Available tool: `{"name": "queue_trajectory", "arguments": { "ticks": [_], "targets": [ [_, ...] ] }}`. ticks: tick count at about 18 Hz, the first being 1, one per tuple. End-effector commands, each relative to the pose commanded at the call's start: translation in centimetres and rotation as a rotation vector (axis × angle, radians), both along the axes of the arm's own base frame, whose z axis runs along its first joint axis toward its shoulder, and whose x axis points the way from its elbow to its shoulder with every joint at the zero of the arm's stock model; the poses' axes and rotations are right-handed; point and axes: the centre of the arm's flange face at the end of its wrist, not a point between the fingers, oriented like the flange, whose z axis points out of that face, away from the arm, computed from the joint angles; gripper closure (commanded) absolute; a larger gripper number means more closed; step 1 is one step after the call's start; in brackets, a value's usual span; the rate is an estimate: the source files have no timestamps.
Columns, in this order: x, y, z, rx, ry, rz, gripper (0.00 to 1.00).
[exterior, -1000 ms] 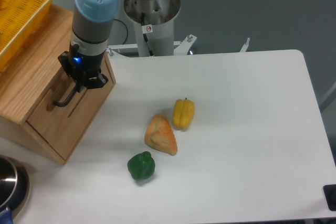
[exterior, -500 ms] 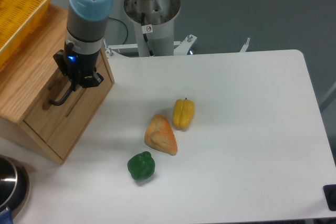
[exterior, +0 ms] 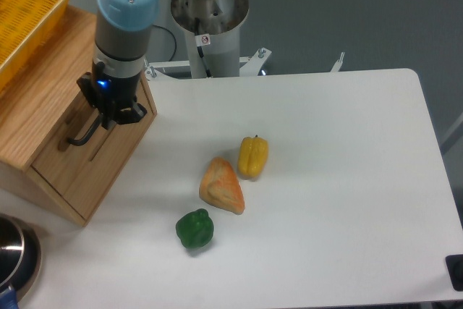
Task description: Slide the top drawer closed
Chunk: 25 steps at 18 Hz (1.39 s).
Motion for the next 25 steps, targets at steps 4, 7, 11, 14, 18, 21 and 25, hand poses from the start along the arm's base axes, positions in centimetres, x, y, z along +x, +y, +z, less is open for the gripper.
{"name": "queue_trajectory", "arguments": {
  "ticks": [4, 7, 11, 14, 18, 21, 25],
  "targets": [
    [-5.4, -1.3, 1.4, 0.031, 0.028, 0.085, 0.62],
    [-9.0, -2.5, 1.8, 0.057, 0.058, 0.123, 0.42],
    [-13.1, -3.4, 0.7, 0.065, 0.134, 0.132, 0.08],
    [-15.9, -4.4, -0.6, 0.004, 0.210, 0.139, 0.01],
    [-18.8, -6.3, -2.2, -0.072, 0.273, 0.071, 0.00],
    [-20.7, -7.2, -4.4, -0.133, 0.295, -0.012, 0.00],
    [-23.9, -9.1, -6.3, -0.175, 0.305, -0.045, 0.00]
  ]
}}
